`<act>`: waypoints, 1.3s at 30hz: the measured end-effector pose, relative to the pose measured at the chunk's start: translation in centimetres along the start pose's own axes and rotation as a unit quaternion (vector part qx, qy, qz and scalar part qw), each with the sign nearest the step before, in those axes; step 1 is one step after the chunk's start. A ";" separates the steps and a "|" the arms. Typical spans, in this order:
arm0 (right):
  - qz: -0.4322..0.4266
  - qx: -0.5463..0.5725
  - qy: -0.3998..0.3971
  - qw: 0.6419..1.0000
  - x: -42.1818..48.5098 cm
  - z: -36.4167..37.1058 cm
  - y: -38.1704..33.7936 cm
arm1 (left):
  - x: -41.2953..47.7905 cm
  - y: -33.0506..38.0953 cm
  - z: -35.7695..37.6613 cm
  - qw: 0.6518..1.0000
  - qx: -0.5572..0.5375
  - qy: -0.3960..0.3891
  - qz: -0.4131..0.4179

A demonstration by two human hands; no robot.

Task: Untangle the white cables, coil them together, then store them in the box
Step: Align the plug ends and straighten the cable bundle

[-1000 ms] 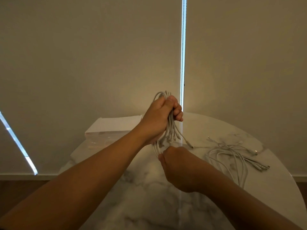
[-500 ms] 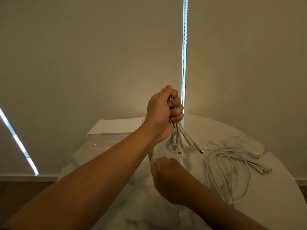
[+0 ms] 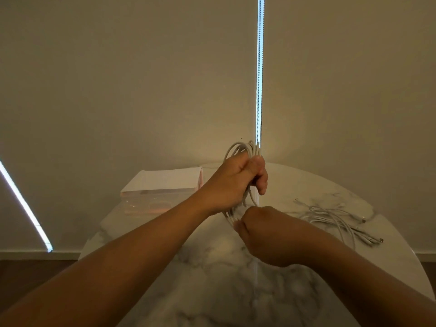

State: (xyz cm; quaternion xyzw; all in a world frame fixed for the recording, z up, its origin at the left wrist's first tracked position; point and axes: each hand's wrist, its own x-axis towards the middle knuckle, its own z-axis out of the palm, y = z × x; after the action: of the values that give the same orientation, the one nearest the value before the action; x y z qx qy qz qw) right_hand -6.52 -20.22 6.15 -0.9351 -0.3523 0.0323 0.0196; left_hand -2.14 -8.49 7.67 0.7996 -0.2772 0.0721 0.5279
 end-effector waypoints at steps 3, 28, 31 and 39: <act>0.033 0.075 0.015 0.997 -0.3 -1.0 0.5 | -0.2 -0.3 0.1 0.998 0.063 0.006 -0.012; -0.133 -0.011 0.306 0.943 0.3 -5.2 7.5 | -0.5 -2.7 -2.6 0.897 -0.322 -0.220 -0.210; -0.162 0.014 0.295 0.942 1.0 -5.4 7.9 | -0.6 -2.4 -2.6 0.847 -0.412 -0.262 -0.212; -0.183 0.230 0.174 0.940 1.3 -4.7 8.2 | -0.8 -2.0 -2.8 0.837 -0.418 -0.292 -0.200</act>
State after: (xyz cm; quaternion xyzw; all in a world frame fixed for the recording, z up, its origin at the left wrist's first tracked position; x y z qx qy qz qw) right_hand 0.15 -25.59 10.31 -0.8153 -0.4919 -0.0548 0.3005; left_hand -1.31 -5.16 6.93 0.5244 -0.2562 -0.3944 0.7098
